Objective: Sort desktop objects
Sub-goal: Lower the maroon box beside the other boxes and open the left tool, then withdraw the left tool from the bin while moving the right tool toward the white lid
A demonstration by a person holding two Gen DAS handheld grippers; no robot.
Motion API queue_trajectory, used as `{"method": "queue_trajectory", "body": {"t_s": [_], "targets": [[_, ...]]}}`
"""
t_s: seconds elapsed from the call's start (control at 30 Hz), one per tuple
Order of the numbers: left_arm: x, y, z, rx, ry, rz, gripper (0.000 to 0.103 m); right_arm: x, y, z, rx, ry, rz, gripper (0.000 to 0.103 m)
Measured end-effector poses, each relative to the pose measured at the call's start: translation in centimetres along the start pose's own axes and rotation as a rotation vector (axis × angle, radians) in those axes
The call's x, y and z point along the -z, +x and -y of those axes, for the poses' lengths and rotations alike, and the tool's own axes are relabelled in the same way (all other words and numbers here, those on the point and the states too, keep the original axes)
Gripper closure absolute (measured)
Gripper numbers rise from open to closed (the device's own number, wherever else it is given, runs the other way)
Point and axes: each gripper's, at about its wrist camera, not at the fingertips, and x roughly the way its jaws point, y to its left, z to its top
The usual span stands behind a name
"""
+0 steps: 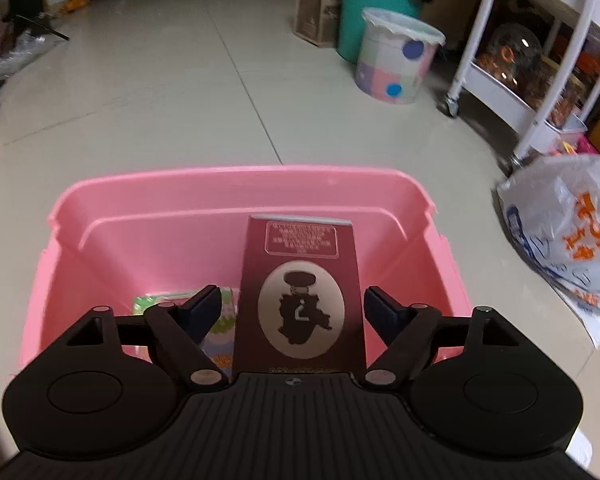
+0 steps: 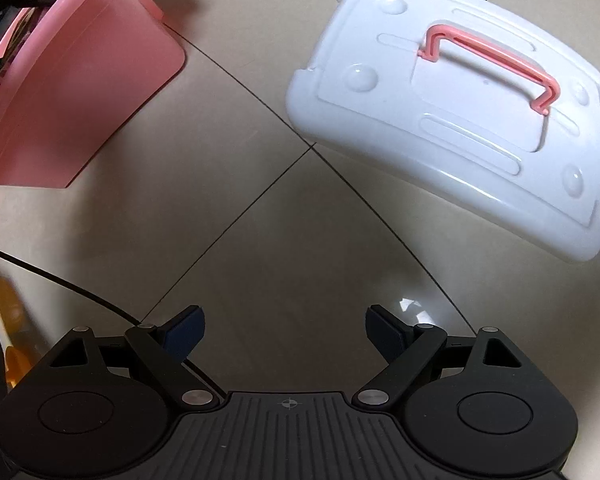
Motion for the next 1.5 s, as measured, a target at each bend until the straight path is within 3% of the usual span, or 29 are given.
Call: {"method": "queue_trajectory", "body": {"t_s": [0.37, 0.63, 0.83, 0.97, 1.1, 1.33, 1.5], "targets": [[-0.7, -3.5, -0.2, -0.096, 0.011, 0.043, 0.013, 0.4, -0.6, 0.4, -0.004, 0.021, 0.041, 0.018], [1.1, -9.7, -2.2, -0.137, -0.025, 0.036, 0.013, 0.8, -3.0, -0.3, -0.017, -0.074, 0.112, 0.019], [5.8, -16.2, -3.8, -0.035, -0.076, 0.002, 0.01, 1.5, -5.5, -0.9, -0.053, -0.137, 0.168, 0.024], [9.0, -18.5, -3.8, -0.009, -0.011, 0.015, 0.009, 2.2, -9.2, -1.4, -0.078, -0.233, 0.245, 0.025], [10.7, -18.8, -3.7, 0.028, -0.018, -0.013, 0.009, 2.4, -11.7, -1.6, -0.053, -0.296, 0.297, 0.025], [12.2, -19.0, -3.7, 0.013, -0.017, -0.018, 0.009, 0.6, -13.1, -0.5, 0.004, -0.448, 0.266, 0.025], [12.5, -18.8, -4.3, -0.045, -0.025, 0.019, 0.008, -1.9, -13.3, 0.6, 0.057, -0.655, 0.213, 0.026]]}}
